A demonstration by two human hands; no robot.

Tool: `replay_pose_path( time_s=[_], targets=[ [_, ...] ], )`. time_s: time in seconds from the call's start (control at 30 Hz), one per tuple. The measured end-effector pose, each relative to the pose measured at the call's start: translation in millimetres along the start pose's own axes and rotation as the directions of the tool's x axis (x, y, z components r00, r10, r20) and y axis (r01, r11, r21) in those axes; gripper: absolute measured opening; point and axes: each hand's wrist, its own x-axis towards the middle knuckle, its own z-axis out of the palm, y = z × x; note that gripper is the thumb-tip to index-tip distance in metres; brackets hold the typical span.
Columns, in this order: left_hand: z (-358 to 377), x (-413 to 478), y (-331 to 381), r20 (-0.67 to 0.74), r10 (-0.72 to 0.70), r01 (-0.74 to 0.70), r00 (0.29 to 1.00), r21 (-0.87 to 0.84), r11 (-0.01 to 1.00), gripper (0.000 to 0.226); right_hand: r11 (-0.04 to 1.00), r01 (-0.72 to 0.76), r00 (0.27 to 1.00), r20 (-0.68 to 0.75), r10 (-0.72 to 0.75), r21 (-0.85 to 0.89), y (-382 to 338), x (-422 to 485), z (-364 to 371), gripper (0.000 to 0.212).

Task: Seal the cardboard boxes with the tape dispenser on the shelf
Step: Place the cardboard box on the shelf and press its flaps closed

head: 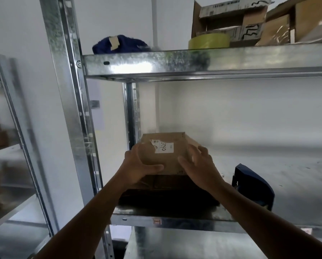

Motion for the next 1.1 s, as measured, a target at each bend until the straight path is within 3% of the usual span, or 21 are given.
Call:
replay_pose_path(
  time_s=[0.07,0.17,0.27,0.33,0.43,0.57,0.77,0.9,1.0,1.1],
  targets=[
    [-2,0,3,0.006,0.013,-0.013,1.000,-0.038,0.999,0.118,0.989,0.049,0.997,-0.062,-0.041,0.140,-8,-5,-9,0.058],
    [-3,-1,10,0.026,0.007,-0.005,1.000,-0.082,0.997,0.148,0.892,0.140,0.987,-0.130,-0.092,0.430,-23,-12,-26,0.046],
    [2,-1,12,0.036,0.025,-0.021,0.999,-0.104,0.994,0.131,0.795,0.140,0.989,-0.125,-0.081,0.590,-23,-19,-41,0.055],
    [6,-1,11,0.089,0.057,-0.038,0.994,-0.198,0.979,0.108,0.752,0.128,0.992,-0.089,-0.093,0.647,-17,-27,-50,0.066],
    [15,-5,13,0.166,0.086,-0.005,0.982,-0.436,0.900,0.080,0.753,0.153,0.988,-0.097,-0.119,0.640,-12,-43,-63,0.068],
    [31,-21,27,0.237,0.067,0.111,0.969,-0.664,0.740,0.067,0.749,0.189,0.982,-0.139,-0.130,0.635,-7,-66,-83,0.068],
    [72,-37,74,0.178,0.080,0.074,0.981,-0.718,0.692,0.075,0.763,0.270,0.962,-0.199,-0.187,0.587,17,-96,-138,0.070],
    [115,-42,119,0.184,0.183,-0.002,0.966,-0.698,0.716,0.081,0.776,0.306,0.951,-0.212,-0.224,0.551,49,-126,-184,0.072],
    [170,-48,157,0.157,0.235,-0.072,0.959,-0.668,0.740,0.079,0.785,0.284,0.955,-0.234,-0.182,0.550,86,-150,-227,0.075],
    [238,-58,190,0.153,0.304,-0.137,0.941,-0.648,0.749,0.077,0.793,0.217,0.954,-0.294,-0.050,0.569,123,-172,-272,0.069]
  ],
)
